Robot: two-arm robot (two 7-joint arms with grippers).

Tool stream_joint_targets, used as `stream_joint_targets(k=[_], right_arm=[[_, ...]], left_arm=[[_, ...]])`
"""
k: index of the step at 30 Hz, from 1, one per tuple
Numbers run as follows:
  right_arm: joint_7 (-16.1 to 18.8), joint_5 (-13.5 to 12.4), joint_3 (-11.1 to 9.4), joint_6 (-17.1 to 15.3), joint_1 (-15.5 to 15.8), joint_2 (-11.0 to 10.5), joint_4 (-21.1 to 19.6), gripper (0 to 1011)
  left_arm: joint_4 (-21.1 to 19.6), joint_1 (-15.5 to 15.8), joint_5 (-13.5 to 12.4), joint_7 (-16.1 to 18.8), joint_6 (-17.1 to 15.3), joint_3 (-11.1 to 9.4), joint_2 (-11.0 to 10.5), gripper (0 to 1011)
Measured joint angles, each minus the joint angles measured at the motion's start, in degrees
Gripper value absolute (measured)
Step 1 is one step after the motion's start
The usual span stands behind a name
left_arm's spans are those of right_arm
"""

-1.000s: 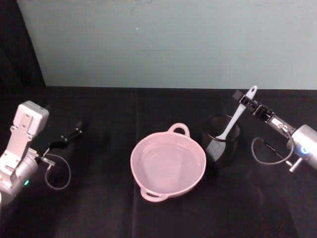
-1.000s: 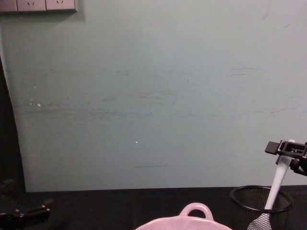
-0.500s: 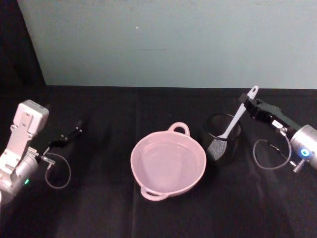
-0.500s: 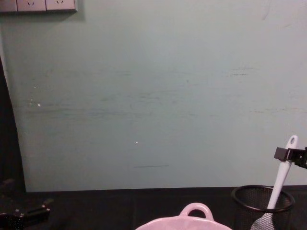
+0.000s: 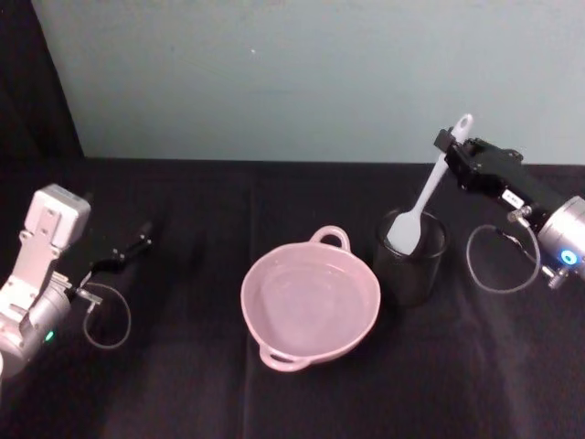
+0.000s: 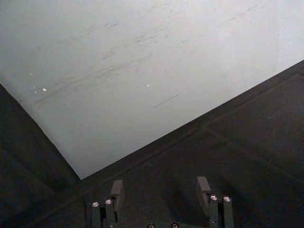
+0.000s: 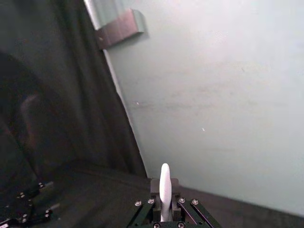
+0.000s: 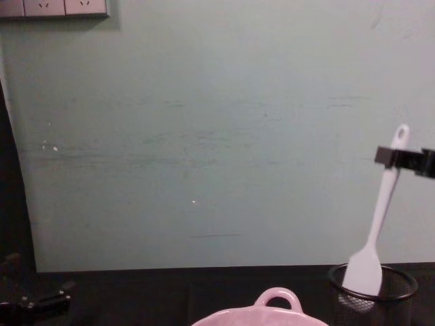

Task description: Use the one hand to pick up the spoon and stir the clear water in the bowl.

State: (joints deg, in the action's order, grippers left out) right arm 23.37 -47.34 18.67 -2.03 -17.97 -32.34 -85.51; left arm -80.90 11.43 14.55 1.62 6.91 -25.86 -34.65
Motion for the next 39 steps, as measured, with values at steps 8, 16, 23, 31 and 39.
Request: stream_joint_targets(k=[8, 16, 23, 31, 39], right_arm=[[-0.7, 4.8, 0.1, -1.9, -1.2, -2.1, -5.4, 117], [-0.7, 8.0, 0.1, -4.6, -2.4, -3.8, -8.5, 117], [-0.6, 9.0, -0.2, -6.0, -2.6, -4.3, -9.8, 117], [-0.5, 8.9, -0.2, -5.9, -2.6, -4.2, -9.6, 117], [-0.5, 8.8, -0.1, -5.8, -2.6, -4.2, -9.4, 117]], left_arm=[[0.0, 0.0, 0.0, 0.0, 0.0, 0.0, 0.0, 1005], [0.0, 0.0, 0.0, 0.0, 0.0, 0.0, 0.0, 1005], [0.0, 0.0, 0.0, 0.0, 0.0, 0.0, 0.0, 1005], [0.0, 0.0, 0.0, 0.0, 0.0, 0.0, 0.0, 1005], [0.0, 0.0, 0.0, 0.0, 0.0, 0.0, 0.0, 1005]])
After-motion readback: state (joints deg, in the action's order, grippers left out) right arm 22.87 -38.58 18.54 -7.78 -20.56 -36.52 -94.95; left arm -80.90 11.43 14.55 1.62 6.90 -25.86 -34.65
